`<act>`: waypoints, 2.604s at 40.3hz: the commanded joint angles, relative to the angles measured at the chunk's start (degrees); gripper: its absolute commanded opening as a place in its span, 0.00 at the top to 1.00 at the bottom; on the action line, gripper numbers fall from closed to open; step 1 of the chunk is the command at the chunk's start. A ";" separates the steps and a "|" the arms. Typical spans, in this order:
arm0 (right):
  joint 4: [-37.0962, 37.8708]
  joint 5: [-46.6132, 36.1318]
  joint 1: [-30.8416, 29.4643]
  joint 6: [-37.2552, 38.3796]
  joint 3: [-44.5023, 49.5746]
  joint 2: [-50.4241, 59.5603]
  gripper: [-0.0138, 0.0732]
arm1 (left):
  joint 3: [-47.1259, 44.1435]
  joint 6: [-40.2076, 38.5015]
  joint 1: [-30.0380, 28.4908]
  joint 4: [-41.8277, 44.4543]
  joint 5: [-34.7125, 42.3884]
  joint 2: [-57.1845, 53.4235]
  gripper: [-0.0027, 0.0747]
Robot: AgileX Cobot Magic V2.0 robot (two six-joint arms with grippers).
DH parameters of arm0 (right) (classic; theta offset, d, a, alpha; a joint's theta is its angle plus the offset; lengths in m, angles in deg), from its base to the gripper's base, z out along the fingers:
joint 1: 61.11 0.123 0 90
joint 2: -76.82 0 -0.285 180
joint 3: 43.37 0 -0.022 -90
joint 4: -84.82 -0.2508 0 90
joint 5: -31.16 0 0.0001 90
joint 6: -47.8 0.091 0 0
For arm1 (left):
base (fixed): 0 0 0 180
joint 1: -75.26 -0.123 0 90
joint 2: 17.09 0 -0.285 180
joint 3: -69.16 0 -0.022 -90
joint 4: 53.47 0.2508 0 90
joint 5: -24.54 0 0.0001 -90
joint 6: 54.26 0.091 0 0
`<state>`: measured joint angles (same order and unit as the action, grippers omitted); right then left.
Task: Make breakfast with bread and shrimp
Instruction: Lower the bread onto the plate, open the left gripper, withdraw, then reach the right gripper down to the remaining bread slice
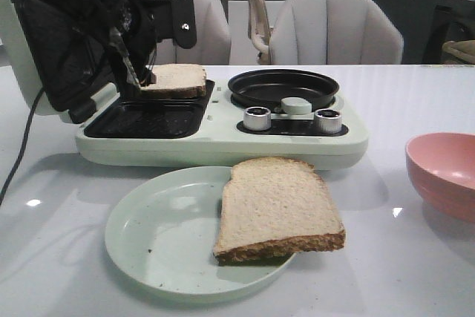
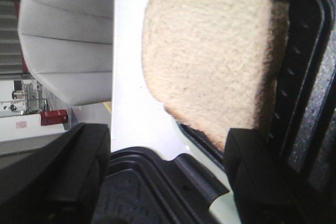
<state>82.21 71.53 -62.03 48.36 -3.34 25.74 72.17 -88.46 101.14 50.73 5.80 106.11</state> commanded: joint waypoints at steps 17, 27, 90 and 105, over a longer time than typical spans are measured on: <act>0.21 -3.82 -0.24 -0.57 -1.59 0.08 0.34 | -14.45 -5.71 14.68 -19.71 -25.77 -23.78 0.31; 0.21 -3.82 -0.24 -0.57 -1.59 0.08 0.34 | -14.45 7.59 24.13 -54.93 -40.12 -33.48 0.31; -51.67 9.22 0.05 -35.05 -1.59 -25.83 0.34 | -33.83 17.87 24.66 -89.81 -29.05 -80.57 0.31; -57.53 -0.14 12.95 -39.74 -1.75 -37.41 0.31 | -33.83 17.87 24.66 -88.73 -28.44 -80.57 0.31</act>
<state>27.56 73.26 -51.07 9.73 -3.34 -11.25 36.89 -70.50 125.38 -39.34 -26.89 25.52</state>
